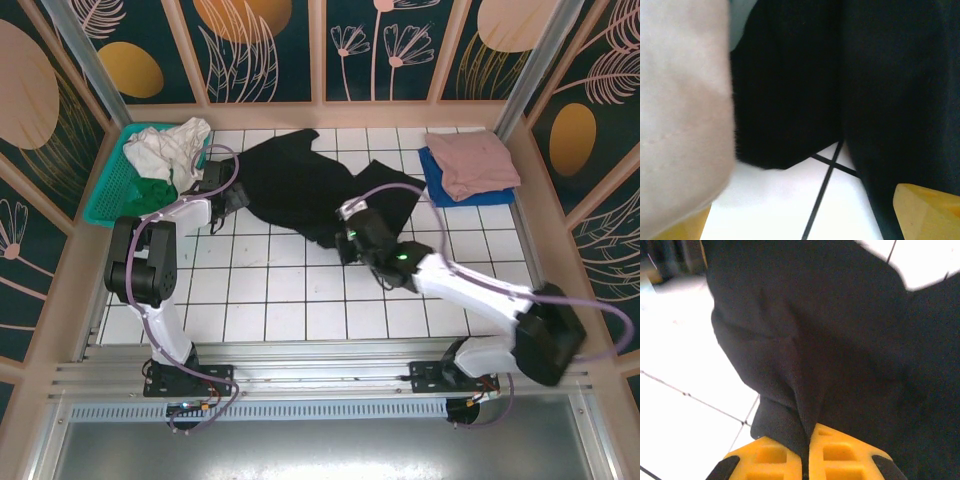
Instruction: Fold and stack the t-shirts
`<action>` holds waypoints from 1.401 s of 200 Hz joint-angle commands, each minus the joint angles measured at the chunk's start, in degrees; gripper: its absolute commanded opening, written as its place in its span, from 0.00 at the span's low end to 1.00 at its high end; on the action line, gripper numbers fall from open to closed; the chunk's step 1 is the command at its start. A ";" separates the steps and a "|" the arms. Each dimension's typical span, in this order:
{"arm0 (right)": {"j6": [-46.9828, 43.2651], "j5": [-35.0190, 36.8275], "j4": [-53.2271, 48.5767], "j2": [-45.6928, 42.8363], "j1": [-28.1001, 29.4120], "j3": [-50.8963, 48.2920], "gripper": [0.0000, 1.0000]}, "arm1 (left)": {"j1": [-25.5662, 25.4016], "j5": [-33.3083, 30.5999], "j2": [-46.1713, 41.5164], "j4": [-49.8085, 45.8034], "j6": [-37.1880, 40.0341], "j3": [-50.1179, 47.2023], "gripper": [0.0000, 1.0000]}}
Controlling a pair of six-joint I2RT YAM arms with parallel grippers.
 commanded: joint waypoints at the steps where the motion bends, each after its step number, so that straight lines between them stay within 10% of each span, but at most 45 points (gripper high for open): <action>1: -1.74 -2.81 1.35 -7.97 -4.57 -2.44 0.00 | -0.13 4.86 1.56 4.09 0.25 -1.58 0.89; 34: -2.03 -5.26 1.57 -14.30 -8.91 -1.56 0.00 | -0.15 7.93 3.72 3.91 0.07 -1.22 0.73; 97: -3.94 -2.38 -3.81 -17.13 -10.97 5.61 0.00 | -0.15 12.51 -6.12 1.48 0.72 -3.67 0.00; 195: -4.35 -1.35 -9.71 -24.58 -11.23 19.69 0.00 | -0.15 5.28 -43.20 -12.94 5.54 5.98 0.00; 235: -3.41 2.49 -8.35 -21.97 -11.30 13.67 0.00 | -3.81 18.55 -42.90 -4.83 4.31 -9.12 0.39; 280: 0.95 1.39 -6.30 -15.88 -15.45 9.39 0.00 | -14.11 19.77 -38.77 7.16 -0.80 -28.58 0.53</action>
